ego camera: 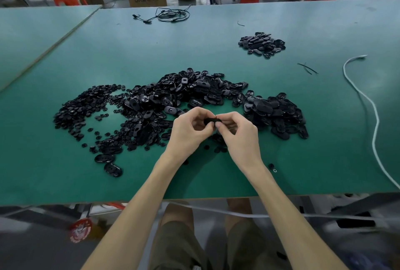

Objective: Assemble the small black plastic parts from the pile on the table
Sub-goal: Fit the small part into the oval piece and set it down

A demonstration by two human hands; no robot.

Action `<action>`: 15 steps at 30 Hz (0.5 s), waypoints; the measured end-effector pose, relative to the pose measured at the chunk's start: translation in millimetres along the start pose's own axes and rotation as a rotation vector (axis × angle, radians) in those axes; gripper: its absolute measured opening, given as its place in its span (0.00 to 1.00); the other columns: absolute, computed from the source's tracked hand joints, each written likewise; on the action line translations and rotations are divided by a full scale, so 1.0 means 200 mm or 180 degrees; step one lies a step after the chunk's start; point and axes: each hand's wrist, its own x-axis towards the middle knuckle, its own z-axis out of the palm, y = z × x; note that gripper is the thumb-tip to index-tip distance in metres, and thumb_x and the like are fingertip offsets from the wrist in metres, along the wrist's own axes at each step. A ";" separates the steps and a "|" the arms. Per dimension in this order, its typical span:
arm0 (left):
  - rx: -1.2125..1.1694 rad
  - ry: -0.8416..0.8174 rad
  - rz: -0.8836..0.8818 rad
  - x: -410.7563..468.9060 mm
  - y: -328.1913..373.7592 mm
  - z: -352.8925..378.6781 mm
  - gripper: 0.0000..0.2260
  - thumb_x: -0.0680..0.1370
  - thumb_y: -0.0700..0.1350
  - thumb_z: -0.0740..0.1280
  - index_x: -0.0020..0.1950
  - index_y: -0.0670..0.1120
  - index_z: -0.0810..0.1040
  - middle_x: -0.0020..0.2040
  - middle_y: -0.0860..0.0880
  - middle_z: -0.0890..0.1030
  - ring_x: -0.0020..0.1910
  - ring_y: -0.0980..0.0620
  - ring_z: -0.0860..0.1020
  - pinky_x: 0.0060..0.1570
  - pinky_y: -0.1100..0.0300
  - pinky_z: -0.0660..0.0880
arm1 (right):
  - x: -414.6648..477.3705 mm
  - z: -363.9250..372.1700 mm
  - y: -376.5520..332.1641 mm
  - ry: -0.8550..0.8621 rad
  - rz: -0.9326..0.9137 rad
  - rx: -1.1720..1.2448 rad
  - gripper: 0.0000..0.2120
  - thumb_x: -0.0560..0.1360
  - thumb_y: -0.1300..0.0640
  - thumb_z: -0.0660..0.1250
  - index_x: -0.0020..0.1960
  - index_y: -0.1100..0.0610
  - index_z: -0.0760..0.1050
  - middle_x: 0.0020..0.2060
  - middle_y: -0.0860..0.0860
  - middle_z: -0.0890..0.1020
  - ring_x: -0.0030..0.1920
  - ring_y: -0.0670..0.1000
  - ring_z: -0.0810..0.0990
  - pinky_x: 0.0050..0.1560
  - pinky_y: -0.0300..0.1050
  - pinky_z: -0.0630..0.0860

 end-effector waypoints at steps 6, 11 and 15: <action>0.0164 0.0072 -0.0069 0.00 -0.01 0.01 0.08 0.75 0.36 0.74 0.48 0.49 0.81 0.42 0.51 0.85 0.39 0.49 0.83 0.42 0.60 0.81 | 0.00 0.01 0.00 -0.0105 0.0031 -0.0003 0.06 0.79 0.63 0.72 0.51 0.52 0.82 0.44 0.45 0.85 0.46 0.41 0.83 0.47 0.31 0.77; 0.0199 0.0126 -0.0101 0.00 -0.01 0.01 0.10 0.74 0.36 0.74 0.46 0.51 0.81 0.42 0.52 0.85 0.38 0.55 0.82 0.42 0.63 0.80 | 0.00 0.01 -0.01 -0.0135 0.0047 0.0035 0.05 0.79 0.63 0.72 0.51 0.54 0.83 0.44 0.45 0.85 0.46 0.42 0.83 0.47 0.32 0.77; -0.0045 0.0049 -0.0030 0.00 0.00 -0.01 0.07 0.77 0.36 0.75 0.51 0.47 0.86 0.45 0.52 0.87 0.44 0.53 0.86 0.49 0.59 0.83 | 0.00 -0.01 -0.01 0.0005 0.0000 0.0131 0.07 0.79 0.64 0.72 0.52 0.53 0.81 0.46 0.46 0.85 0.47 0.42 0.84 0.49 0.32 0.78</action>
